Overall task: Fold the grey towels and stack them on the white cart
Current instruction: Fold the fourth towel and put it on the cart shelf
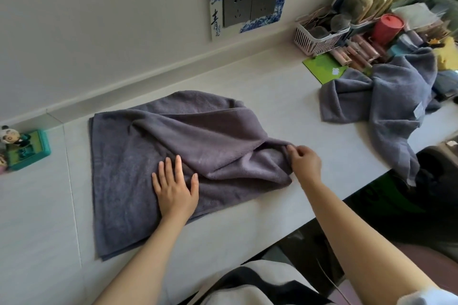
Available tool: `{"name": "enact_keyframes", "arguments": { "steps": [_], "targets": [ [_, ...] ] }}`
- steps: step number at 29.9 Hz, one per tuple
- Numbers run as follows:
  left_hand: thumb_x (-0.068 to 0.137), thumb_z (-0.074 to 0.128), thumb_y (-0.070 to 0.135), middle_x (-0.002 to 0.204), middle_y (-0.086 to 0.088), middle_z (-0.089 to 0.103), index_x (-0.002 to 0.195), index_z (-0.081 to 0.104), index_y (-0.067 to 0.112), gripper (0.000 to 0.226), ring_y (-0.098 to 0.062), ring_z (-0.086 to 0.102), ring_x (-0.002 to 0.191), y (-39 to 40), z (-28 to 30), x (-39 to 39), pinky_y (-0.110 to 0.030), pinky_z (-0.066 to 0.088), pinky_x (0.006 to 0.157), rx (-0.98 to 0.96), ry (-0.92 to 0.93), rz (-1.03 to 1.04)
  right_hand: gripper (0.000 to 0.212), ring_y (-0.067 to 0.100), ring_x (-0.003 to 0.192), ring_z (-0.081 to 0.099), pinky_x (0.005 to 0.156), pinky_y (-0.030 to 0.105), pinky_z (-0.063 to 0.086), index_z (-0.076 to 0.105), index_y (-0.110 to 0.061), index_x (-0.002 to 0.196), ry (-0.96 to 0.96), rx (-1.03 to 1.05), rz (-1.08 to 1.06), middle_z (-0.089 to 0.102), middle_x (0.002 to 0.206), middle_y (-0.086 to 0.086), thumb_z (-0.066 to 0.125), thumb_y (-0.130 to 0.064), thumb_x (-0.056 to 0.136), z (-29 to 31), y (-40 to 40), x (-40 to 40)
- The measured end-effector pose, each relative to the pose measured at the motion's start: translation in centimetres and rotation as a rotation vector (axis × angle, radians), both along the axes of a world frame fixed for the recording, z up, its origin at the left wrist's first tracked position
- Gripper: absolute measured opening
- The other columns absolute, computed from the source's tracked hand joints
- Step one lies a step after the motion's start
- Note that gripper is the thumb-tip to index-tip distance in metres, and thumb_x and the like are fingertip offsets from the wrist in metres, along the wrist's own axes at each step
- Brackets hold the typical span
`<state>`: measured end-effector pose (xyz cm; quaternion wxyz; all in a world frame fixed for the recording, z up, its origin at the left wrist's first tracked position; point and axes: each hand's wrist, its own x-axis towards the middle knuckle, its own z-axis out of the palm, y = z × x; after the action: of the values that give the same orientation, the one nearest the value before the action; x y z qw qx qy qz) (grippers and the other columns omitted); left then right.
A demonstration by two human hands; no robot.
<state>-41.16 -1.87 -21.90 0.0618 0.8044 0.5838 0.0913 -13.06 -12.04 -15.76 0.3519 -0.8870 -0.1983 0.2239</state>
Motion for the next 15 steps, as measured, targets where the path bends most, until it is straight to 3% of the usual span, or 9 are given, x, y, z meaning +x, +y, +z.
{"name": "enact_keyframes", "arguments": {
  "steps": [2,4,7,10,15],
  "targets": [
    [0.088,0.030,0.050,0.144,-0.022,0.040,0.144,0.035,0.011,0.069,-0.039,0.033,0.135,0.1,0.0,0.1,-0.055,0.021,0.111,-0.001,0.020,0.002,0.039,0.033,0.074,0.054,0.060,0.030,0.033,0.059,-0.005,0.070,-0.046,-0.162,-0.003,0.059,0.070,0.013,0.045,-0.030,0.097,-0.6,-0.6,1.0],
    [0.088,0.030,0.050,0.144,-0.022,0.040,0.144,0.034,0.011,0.069,-0.039,0.033,0.135,0.0,0.0,0.1,-0.055,0.021,0.111,-0.005,0.022,0.002,0.037,0.037,0.090,0.057,0.071,0.034,0.042,0.063,-0.005,0.090,-0.147,-0.317,0.053,0.063,0.094,0.016,0.038,-0.031,0.099,-1.3,-0.6,0.5],
    [0.088,0.031,0.050,0.144,-0.023,0.040,0.144,0.034,0.011,0.069,-0.039,0.034,0.135,0.1,0.0,0.2,-0.055,0.021,0.110,0.005,0.016,0.004,0.029,0.034,0.105,0.051,0.093,0.039,0.037,0.062,-0.012,0.114,-0.300,-0.072,0.180,0.059,0.114,0.012,0.048,-0.030,0.095,-1.3,0.4,-0.3],
    [0.088,0.031,0.050,0.143,-0.022,0.041,0.143,0.036,0.009,0.068,-0.039,0.034,0.135,-0.2,0.0,0.2,-0.055,0.021,0.110,0.002,-0.009,0.011,0.036,0.030,0.109,0.047,0.098,0.035,0.032,0.059,-0.019,0.121,-0.360,0.042,0.383,0.057,0.119,0.008,0.059,-0.037,0.089,-1.3,1.4,-0.7],
    [0.087,0.028,0.053,0.134,-0.026,0.046,0.136,0.044,0.005,0.070,-0.043,0.041,0.126,1.4,1.4,2.4,-0.058,0.025,0.107,-0.034,-0.198,0.238,0.044,0.022,0.119,0.046,0.103,0.042,0.039,0.048,-0.026,0.133,-0.122,0.142,0.479,0.048,0.132,0.003,0.053,-0.040,0.092,-0.3,5.7,0.3]
  ]
}}
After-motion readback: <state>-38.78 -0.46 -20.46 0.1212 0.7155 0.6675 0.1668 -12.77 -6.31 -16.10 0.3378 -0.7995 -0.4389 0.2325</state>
